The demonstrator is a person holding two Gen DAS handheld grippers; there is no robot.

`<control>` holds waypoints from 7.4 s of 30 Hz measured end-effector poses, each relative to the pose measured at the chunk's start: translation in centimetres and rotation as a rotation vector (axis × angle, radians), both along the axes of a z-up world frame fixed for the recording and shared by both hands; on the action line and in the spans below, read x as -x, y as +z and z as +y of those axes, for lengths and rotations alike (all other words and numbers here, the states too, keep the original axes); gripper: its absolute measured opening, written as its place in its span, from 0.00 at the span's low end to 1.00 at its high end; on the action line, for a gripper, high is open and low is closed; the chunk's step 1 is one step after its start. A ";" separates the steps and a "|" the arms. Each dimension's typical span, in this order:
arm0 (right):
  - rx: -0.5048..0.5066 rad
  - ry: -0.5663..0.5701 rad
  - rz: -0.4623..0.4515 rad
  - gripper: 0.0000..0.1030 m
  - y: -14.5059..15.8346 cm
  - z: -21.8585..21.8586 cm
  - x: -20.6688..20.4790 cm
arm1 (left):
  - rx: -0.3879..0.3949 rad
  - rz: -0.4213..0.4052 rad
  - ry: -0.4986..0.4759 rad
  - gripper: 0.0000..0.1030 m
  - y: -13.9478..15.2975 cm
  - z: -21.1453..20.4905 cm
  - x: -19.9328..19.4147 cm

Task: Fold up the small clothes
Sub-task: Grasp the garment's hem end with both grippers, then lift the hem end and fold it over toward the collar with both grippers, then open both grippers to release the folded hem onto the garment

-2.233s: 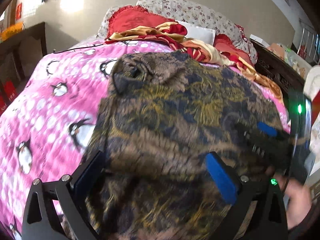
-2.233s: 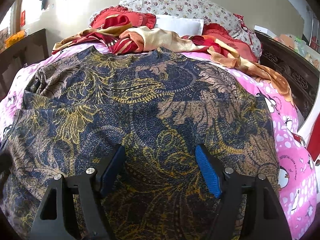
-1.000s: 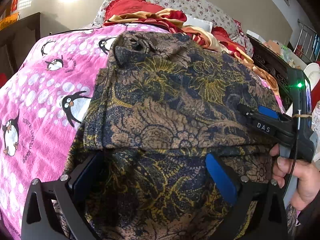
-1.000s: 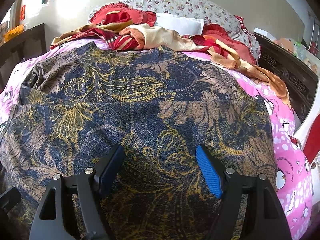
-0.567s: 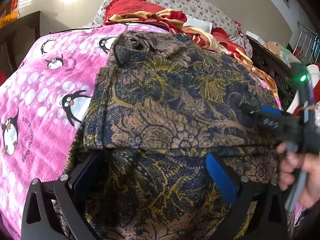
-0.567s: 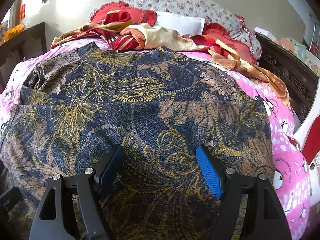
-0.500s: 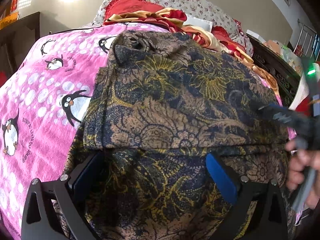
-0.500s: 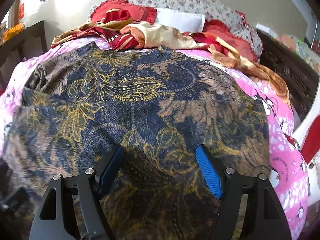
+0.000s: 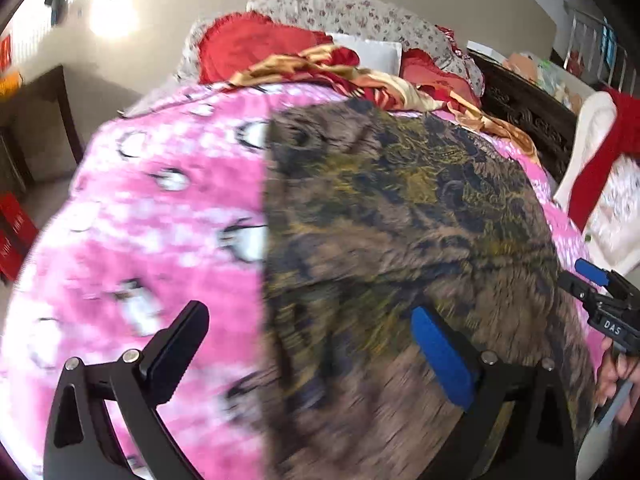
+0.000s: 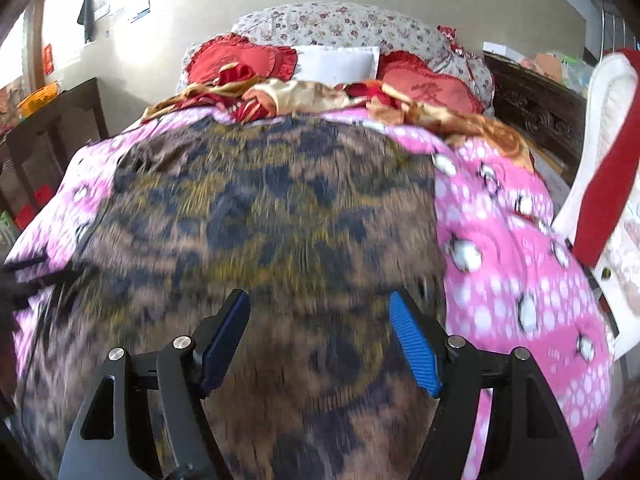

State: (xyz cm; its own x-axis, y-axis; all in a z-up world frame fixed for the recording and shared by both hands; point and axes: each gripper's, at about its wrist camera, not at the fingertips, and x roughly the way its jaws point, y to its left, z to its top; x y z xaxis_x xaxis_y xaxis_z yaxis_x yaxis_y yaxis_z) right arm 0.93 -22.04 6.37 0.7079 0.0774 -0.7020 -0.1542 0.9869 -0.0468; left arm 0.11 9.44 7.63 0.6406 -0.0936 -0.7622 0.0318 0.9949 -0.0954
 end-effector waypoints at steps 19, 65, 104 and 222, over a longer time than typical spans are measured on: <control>0.050 0.113 0.098 0.86 -5.5 -0.6 3.7 | 0.206 0.292 -0.235 0.99 -4.9 1.8 17.5; -0.363 0.166 0.153 0.62 -6.7 -16.5 19.2 | 0.298 0.264 -0.276 0.05 -5.0 2.2 18.1; -0.535 0.577 -0.242 0.14 13.1 -16.8 26.8 | 0.527 -0.119 -0.367 0.05 10.3 11.3 25.6; -0.017 -0.003 0.024 0.65 -4.3 3.3 -13.7 | 0.031 0.015 0.186 0.76 -5.6 -1.1 -16.9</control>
State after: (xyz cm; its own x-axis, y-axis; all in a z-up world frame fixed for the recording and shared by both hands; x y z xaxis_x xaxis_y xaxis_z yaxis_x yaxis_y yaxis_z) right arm 14.63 -18.76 2.11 0.6914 0.0870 -0.7172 -0.1518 0.9881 -0.0264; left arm 16.98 8.29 2.05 0.6373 0.0014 -0.7706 -0.1537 0.9801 -0.1253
